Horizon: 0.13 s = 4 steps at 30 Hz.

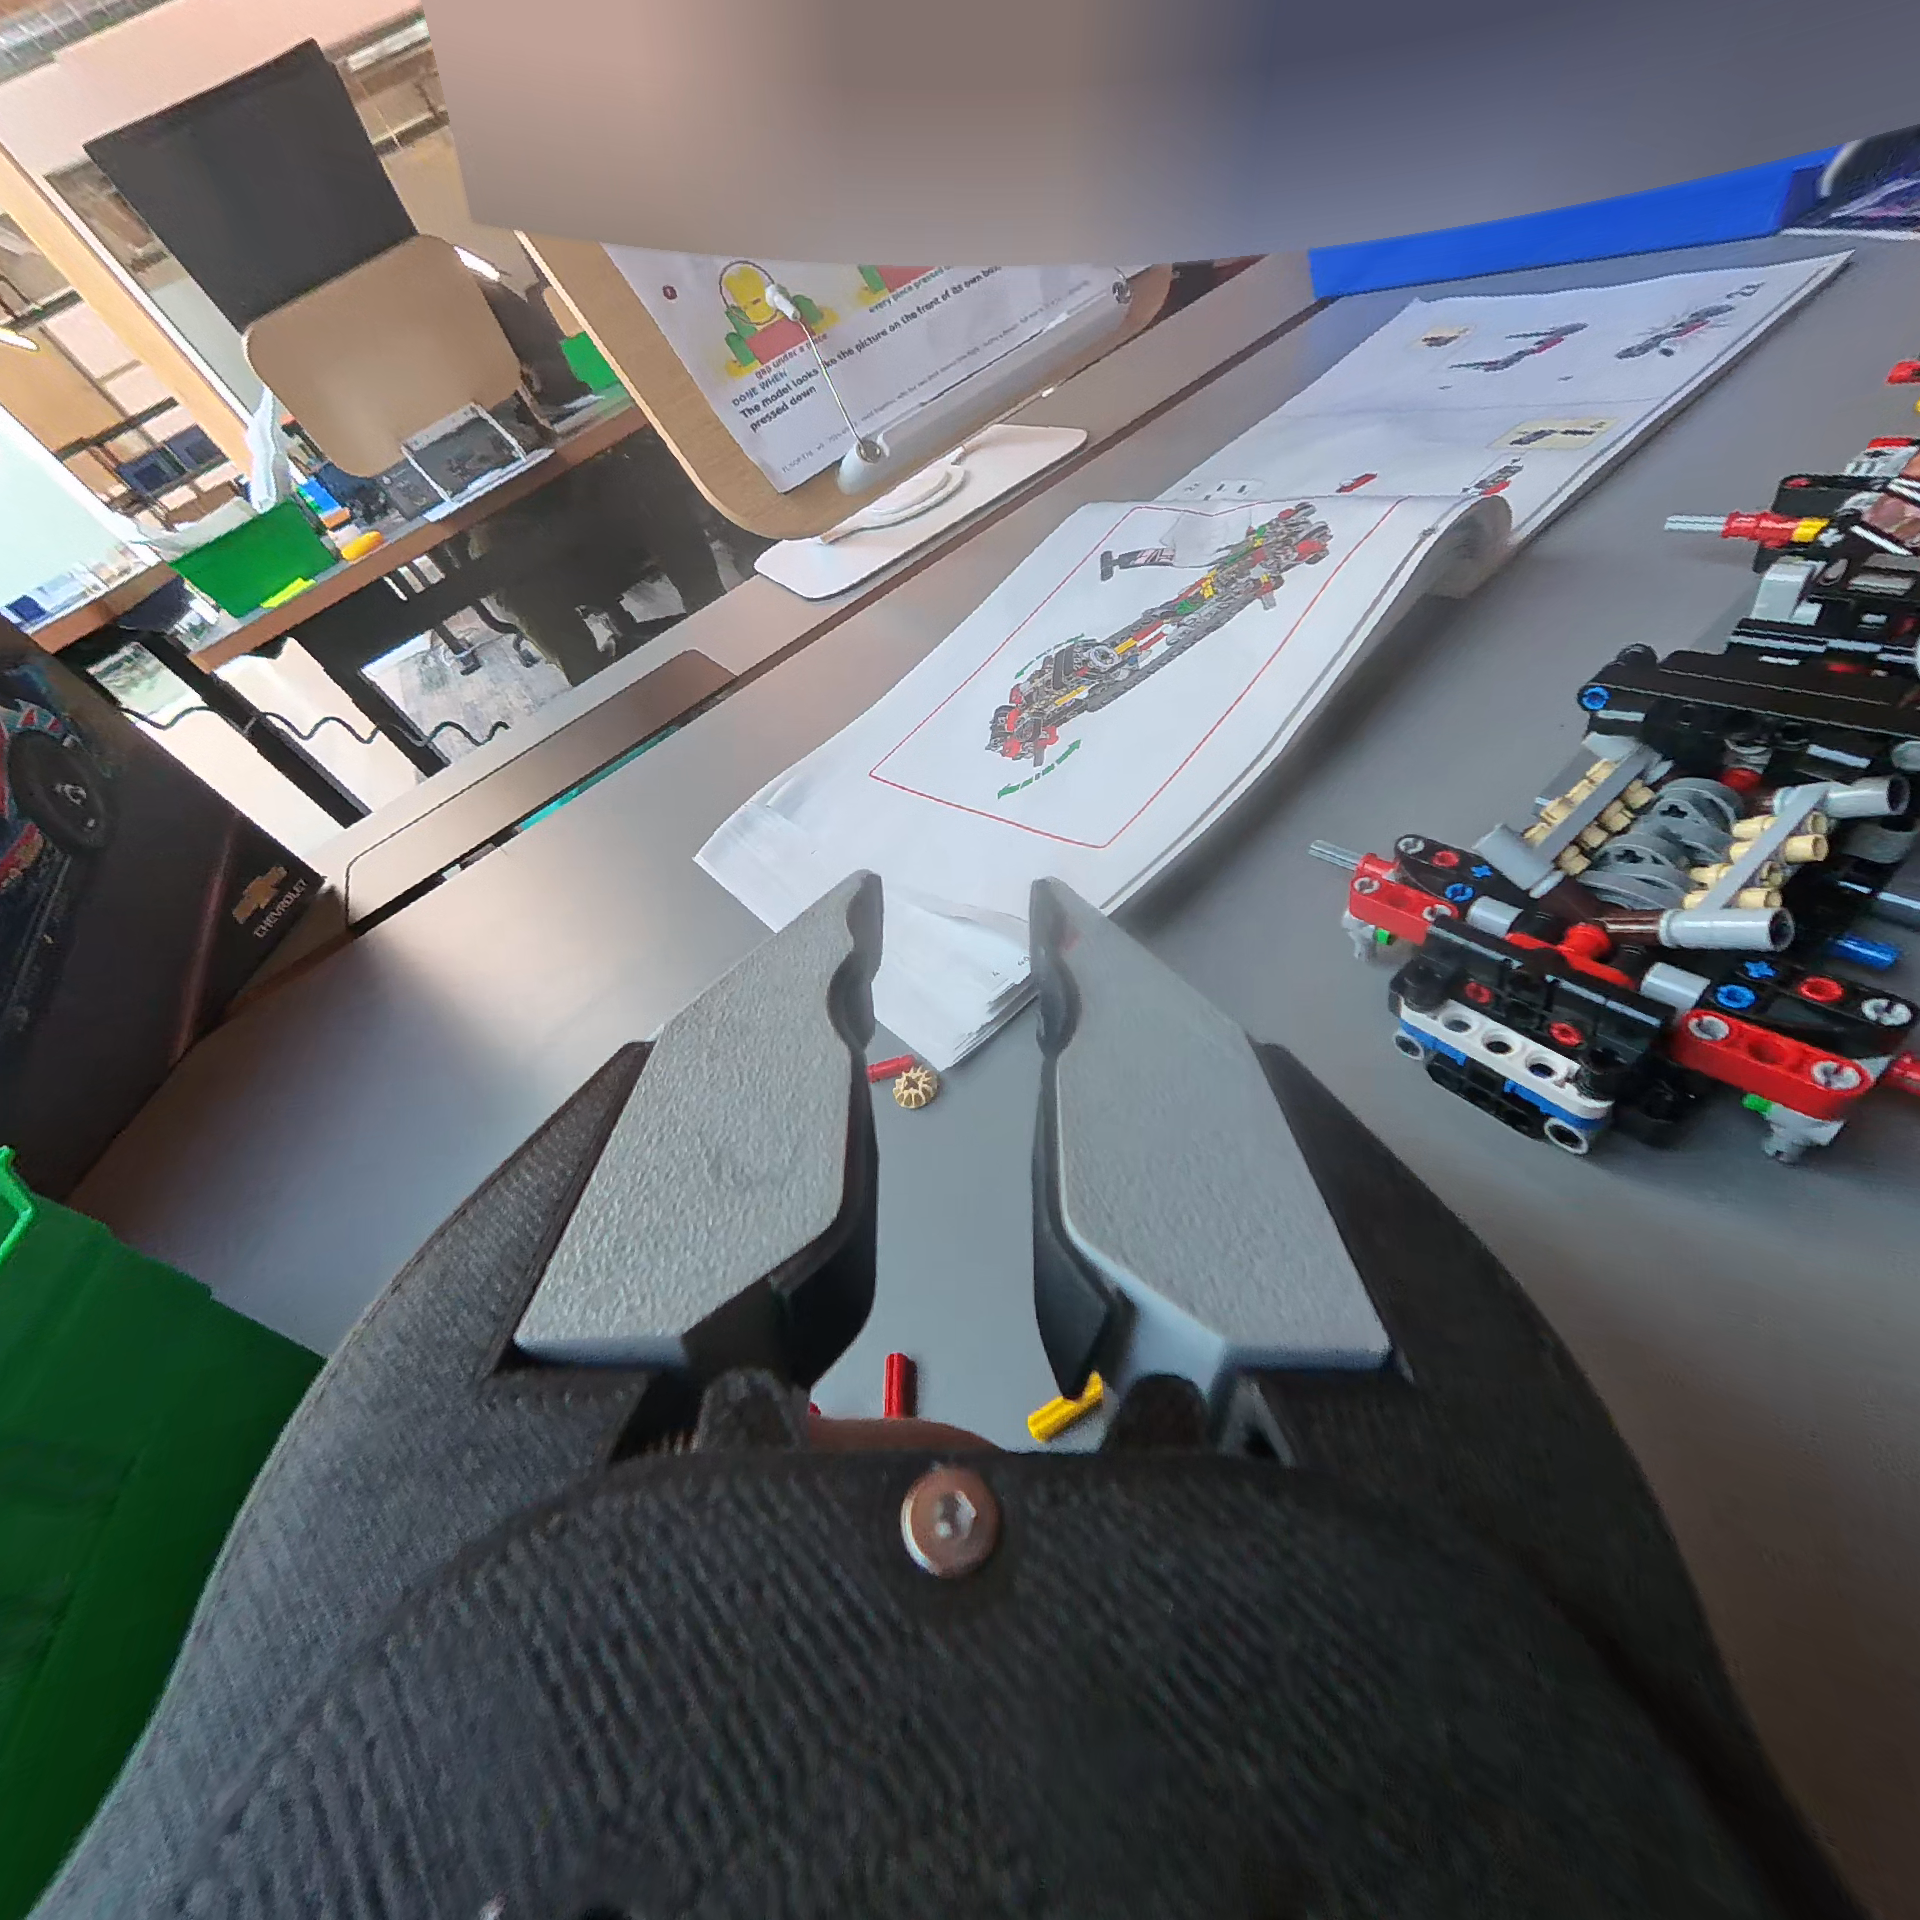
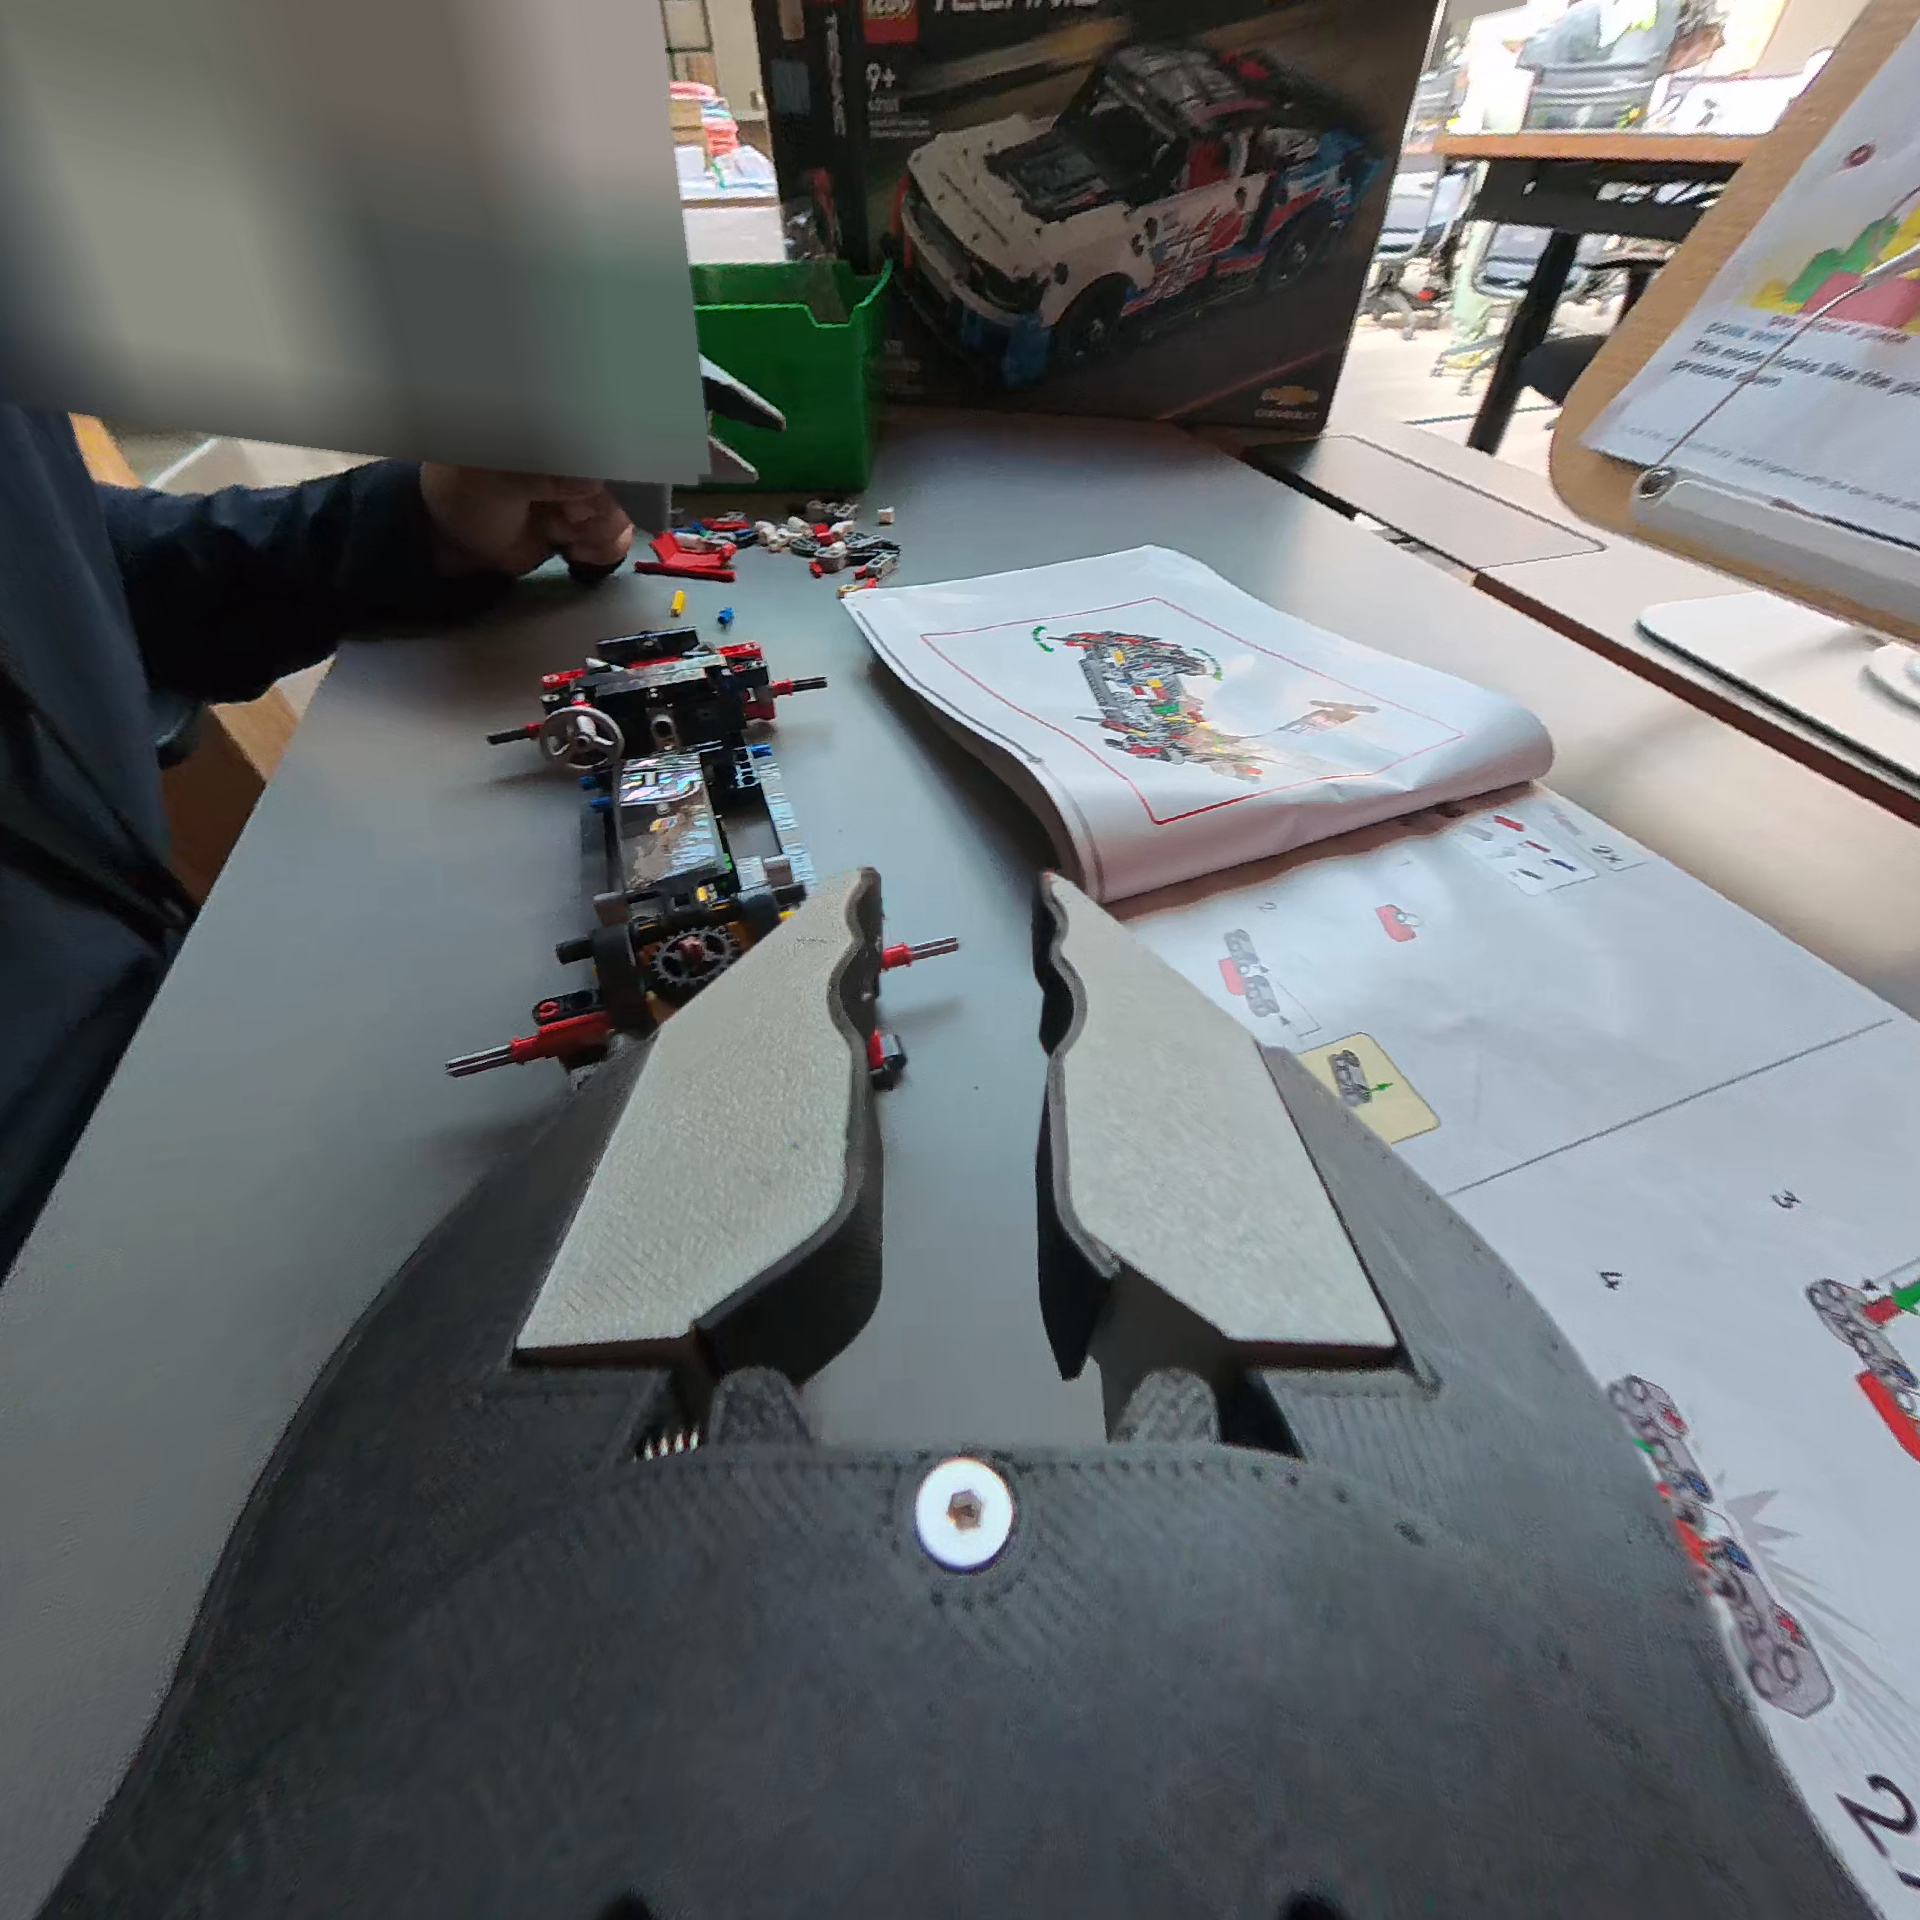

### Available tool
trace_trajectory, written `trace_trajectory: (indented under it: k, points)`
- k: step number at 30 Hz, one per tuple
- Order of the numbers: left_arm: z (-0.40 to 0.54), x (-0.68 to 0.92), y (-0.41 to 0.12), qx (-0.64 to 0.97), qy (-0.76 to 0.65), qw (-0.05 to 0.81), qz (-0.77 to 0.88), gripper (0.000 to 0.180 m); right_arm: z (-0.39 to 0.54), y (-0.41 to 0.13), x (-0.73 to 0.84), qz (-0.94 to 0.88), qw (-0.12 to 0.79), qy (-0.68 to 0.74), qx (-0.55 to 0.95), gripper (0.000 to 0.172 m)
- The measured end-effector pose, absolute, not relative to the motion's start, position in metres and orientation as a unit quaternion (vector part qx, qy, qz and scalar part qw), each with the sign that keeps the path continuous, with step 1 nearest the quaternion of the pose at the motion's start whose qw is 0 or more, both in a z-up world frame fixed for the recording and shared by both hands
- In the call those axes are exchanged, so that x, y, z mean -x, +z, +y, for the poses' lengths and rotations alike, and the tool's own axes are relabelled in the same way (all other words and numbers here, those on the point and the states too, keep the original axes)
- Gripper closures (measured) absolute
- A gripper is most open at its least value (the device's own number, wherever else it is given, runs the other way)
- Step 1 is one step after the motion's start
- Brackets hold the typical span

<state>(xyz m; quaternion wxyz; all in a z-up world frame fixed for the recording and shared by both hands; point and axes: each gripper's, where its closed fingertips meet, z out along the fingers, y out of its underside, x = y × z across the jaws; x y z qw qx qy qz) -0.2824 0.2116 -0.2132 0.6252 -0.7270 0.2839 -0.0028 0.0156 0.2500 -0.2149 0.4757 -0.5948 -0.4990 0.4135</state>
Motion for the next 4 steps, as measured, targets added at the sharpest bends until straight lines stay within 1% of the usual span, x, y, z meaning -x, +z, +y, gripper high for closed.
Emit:
trace_trajectory:
  k: [4]
  points:
    - [0.210, 0.280, -0.214, 0.727, 0.004, 0.623, 0.288, 0.155, 0.264, -0.212, -0.020, -0.477, 0.503, 0.394, 0.604, 0.144]
